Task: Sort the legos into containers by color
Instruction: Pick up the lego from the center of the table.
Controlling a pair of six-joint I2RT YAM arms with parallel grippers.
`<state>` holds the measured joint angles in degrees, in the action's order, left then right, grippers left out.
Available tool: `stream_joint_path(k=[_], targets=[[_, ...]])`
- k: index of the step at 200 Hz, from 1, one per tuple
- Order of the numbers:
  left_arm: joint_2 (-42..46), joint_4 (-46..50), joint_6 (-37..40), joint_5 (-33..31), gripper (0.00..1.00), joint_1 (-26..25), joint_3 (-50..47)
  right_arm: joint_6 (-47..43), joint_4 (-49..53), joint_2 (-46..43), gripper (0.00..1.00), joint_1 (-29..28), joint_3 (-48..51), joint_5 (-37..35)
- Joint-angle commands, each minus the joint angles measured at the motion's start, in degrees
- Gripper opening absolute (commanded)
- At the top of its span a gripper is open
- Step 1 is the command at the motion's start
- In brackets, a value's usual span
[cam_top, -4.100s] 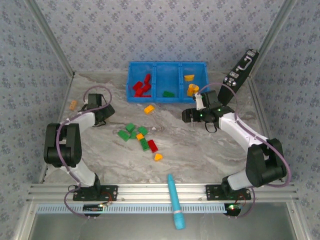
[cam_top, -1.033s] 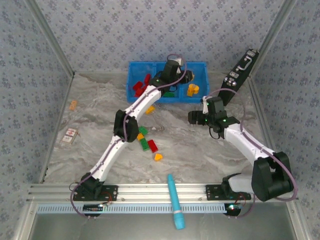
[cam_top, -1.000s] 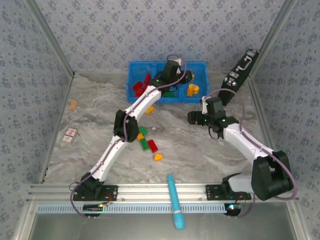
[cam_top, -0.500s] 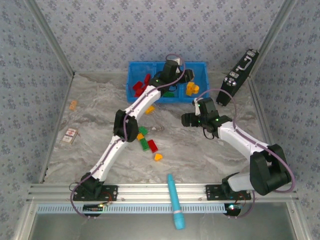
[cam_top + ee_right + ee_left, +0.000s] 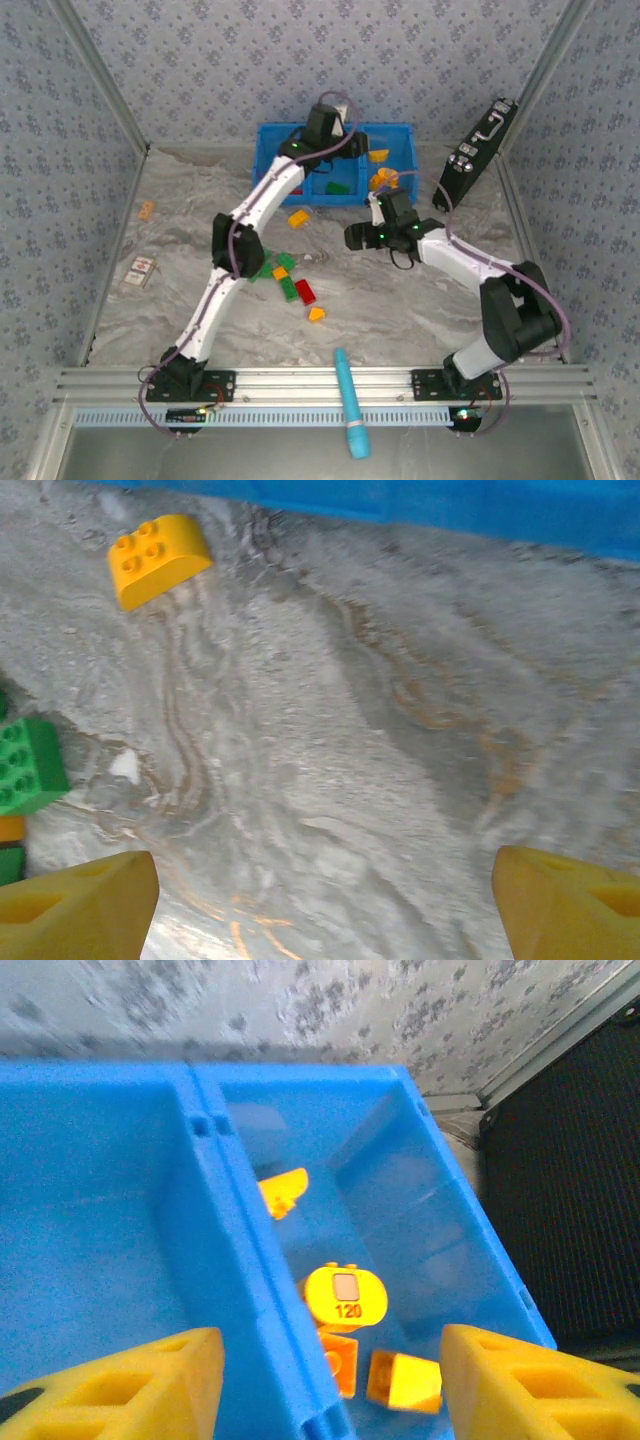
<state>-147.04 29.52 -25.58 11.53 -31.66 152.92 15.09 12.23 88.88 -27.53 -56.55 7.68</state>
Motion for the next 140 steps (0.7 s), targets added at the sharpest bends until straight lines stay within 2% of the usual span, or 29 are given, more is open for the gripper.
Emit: stream_joint_path(k=[1, 28, 59, 69, 86, 107, 140], targets=[[15.41, 2.48, 8.35, -0.32, 0.59, 3.62, -8.28, 7.32, -0.25, 4.25, 0.89, -2.24, -5.51, 3.06], [31.41, -3.28, 12.40, -1.72, 0.61, 8.49, -29.38, 16.90, -1.20, 11.41, 0.88, -4.82, -12.87, 4.27], [45.02, -4.18, 15.23, -2.20, 0.64, 15.22, -46.09, 26.51, 0.77, 20.57, 0.88, -8.58, -22.78, 1.61], [48.32, -4.12, 16.58, -5.95, 0.65, 16.10, -48.92, 29.46, 2.01, 23.49, 0.89, -9.40, -25.71, 0.09], [52.75, -3.75, 15.27, -7.19, 0.65, 18.57, -52.88, 34.12, 4.75, 28.00, 0.88, -10.38, -30.33, -2.74], [57.22, -3.77, 14.39, -2.17, 0.66, 21.92, -58.09, 37.91, 8.27, 32.23, 0.87, -11.37, -35.20, -6.09], [64.65, -0.81, 16.44, -2.88, 0.67, 26.03, -65.85, 40.12, 11.91, 37.73, 0.86, -12.35, -41.18, -9.32]])
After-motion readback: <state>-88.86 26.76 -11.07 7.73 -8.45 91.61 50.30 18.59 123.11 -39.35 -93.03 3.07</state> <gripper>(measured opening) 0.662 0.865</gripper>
